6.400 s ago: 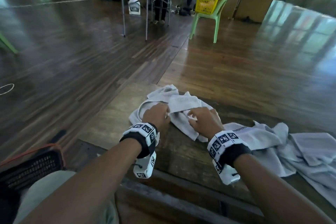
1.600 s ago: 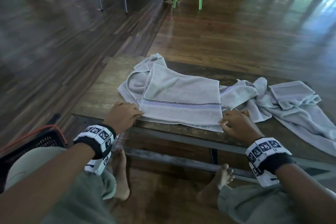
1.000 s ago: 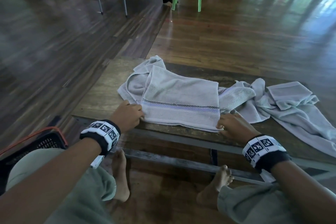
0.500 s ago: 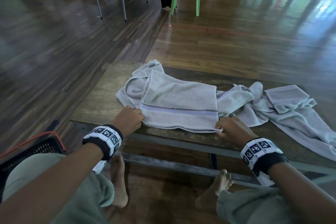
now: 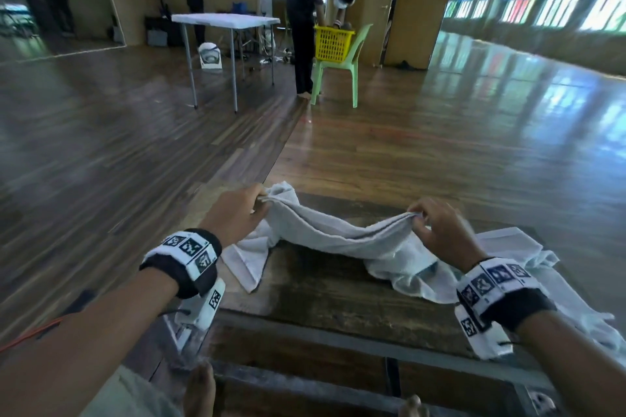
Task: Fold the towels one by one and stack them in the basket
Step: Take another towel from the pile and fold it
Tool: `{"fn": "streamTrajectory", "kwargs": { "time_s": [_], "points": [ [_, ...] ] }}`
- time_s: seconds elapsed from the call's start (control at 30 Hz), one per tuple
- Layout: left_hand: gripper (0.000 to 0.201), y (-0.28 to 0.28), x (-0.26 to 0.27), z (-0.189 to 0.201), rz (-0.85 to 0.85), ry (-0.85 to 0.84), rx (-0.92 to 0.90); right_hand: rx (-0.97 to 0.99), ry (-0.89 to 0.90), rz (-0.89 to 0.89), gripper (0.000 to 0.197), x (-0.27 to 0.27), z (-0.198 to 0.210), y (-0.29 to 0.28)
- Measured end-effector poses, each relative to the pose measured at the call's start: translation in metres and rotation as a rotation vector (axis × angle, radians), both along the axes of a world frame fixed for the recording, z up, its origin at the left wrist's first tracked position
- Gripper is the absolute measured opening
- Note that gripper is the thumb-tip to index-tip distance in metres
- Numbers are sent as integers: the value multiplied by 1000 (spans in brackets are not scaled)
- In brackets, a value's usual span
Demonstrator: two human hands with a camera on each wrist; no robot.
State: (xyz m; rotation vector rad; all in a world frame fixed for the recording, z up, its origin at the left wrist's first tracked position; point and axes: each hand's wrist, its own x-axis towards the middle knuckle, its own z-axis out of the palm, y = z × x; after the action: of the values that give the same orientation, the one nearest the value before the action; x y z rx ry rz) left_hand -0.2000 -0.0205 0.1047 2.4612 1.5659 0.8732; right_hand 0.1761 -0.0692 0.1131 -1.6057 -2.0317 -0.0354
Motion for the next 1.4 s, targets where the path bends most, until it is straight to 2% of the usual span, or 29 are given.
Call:
{"fn": "streamTrajectory", "kwargs": {
  "time_s": [0.1, 0.17, 0.27, 0.33, 0.47, 0.6, 0.67, 0.77, 0.9, 1.03, 1.13, 1.2, 1.33, 1.4],
  "points": [
    [18, 6, -4, 34, -44, 2, 59, 44, 85, -14, 17, -2, 47, 6],
    [19, 5, -9, 56, -76, -16, 113, 73, 112, -46, 10, 1, 75, 7],
    [20, -1, -19, 87, -113, -39, 159, 142, 120, -70, 11, 11, 103, 1],
    [26, -10, -24, 103, -151, -13, 185, 160, 131, -57, 11, 17, 110, -6],
    [11, -23, -26, 124, -178, 26, 194, 141, 234, 7, 16, 23, 114, -25],
    [13, -29, -28, 138, -205, 54, 39, 78, 341, 72, 5, 30, 119, -29],
    [15, -24, -28, 137, -207, 81, 3, 42, 350, 77, 6, 30, 117, -24],
    [16, -11, -25, 119, -197, 108, -28, -49, 244, 33, 21, 30, 98, -8],
    [19, 10, -20, 76, -128, 135, -37, -119, 198, -71, 21, 31, 62, 15],
    [27, 24, -20, 33, -92, 124, 71, -43, 155, -127, 11, 32, 20, 28],
    [34, 27, -26, -9, -106, 239, 125, 34, 48, -70, 15, 29, -20, 18],
    [32, 16, -25, -35, -145, 249, 84, 62, -18, 14, 16, 29, -52, 7],
    [27, -19, -20, -82, -237, 379, 47, -23, -187, 104, 33, 40, -110, -13],
    [28, -33, -19, -105, -304, 502, -15, -104, -284, 164, 29, 40, -124, -25]
  ]
}}
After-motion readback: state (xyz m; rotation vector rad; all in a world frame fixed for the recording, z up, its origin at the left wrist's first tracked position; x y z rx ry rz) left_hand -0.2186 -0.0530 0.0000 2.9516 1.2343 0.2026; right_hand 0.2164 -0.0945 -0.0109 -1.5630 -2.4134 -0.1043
